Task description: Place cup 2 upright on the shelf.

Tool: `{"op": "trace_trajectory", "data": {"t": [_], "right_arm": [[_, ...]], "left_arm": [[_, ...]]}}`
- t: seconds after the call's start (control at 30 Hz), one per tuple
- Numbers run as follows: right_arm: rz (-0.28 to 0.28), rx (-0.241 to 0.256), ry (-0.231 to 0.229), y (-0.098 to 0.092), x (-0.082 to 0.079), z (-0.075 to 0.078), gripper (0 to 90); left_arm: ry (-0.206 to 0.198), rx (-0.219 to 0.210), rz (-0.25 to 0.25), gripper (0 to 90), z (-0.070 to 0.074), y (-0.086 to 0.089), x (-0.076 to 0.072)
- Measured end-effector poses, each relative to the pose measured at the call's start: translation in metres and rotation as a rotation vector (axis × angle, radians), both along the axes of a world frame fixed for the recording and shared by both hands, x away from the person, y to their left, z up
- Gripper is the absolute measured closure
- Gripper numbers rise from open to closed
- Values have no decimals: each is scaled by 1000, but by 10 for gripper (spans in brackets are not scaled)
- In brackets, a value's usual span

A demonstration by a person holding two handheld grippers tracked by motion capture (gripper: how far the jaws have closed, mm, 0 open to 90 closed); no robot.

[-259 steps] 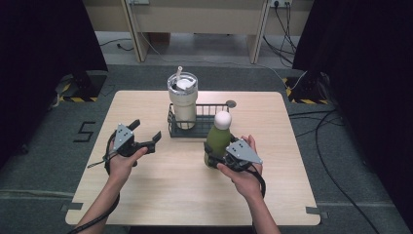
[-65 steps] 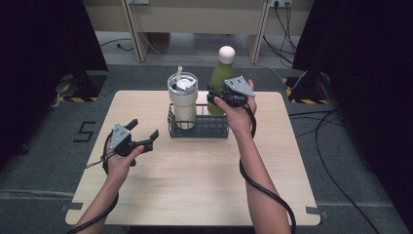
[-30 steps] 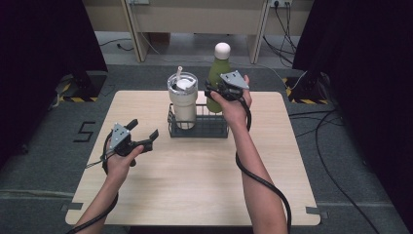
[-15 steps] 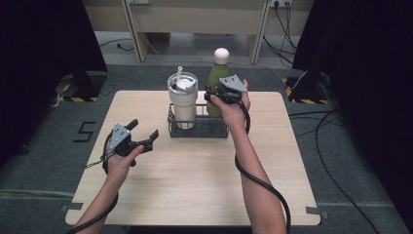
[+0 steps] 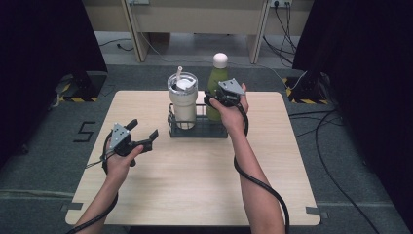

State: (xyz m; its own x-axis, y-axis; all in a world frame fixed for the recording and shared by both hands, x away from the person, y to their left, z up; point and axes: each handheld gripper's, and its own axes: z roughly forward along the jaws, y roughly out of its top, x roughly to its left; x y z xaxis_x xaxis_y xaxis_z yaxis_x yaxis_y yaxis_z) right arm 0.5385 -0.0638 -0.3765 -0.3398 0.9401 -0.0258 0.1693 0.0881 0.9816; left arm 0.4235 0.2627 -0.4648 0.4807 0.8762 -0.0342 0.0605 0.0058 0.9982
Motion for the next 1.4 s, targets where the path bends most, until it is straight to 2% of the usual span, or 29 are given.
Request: {"op": "trace_trajectory", "data": {"t": [0.97,1.4], "right_arm": [[-6,-29,50,3,8,-22,212],[-4,-36,58,4,9,-26,211]], "left_arm": [[0,-1,-1,63,0,0,0],[2,0,-2,63,-1,0,0]]}}
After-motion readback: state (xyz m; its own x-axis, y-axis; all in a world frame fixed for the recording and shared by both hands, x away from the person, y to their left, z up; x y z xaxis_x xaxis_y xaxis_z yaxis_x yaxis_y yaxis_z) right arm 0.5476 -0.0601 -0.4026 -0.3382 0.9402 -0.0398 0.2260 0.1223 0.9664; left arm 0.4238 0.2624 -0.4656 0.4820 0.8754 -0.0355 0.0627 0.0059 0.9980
